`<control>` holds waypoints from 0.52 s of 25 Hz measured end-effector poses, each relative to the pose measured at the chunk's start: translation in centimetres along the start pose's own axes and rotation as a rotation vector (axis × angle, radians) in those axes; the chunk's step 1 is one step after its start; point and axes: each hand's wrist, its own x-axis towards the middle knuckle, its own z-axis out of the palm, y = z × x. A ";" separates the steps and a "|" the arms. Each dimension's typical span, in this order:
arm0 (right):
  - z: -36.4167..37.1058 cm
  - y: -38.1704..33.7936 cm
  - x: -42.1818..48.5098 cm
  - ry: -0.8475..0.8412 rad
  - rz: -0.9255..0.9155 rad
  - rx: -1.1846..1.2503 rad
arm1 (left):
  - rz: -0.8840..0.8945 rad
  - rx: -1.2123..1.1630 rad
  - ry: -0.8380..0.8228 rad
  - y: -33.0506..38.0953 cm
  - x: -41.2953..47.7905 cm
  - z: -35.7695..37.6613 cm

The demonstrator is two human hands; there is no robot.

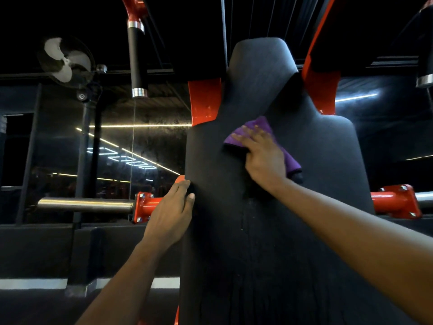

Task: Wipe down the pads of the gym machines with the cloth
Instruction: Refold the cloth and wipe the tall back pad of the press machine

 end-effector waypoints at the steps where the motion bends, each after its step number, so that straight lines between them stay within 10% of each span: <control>1: 1.3 -1.7 1.7 -0.050 -0.086 0.025 | 0.016 0.000 0.017 -0.1 0.2 0.0; 6: 5.0 -6.2 6.4 -0.398 -0.555 -0.128 | 0.048 0.015 0.072 -1.2 1.3 0.9; 13: -1.3 5.4 6.4 -0.098 -0.315 -0.093 | 0.147 0.133 0.208 1.2 3.7 2.5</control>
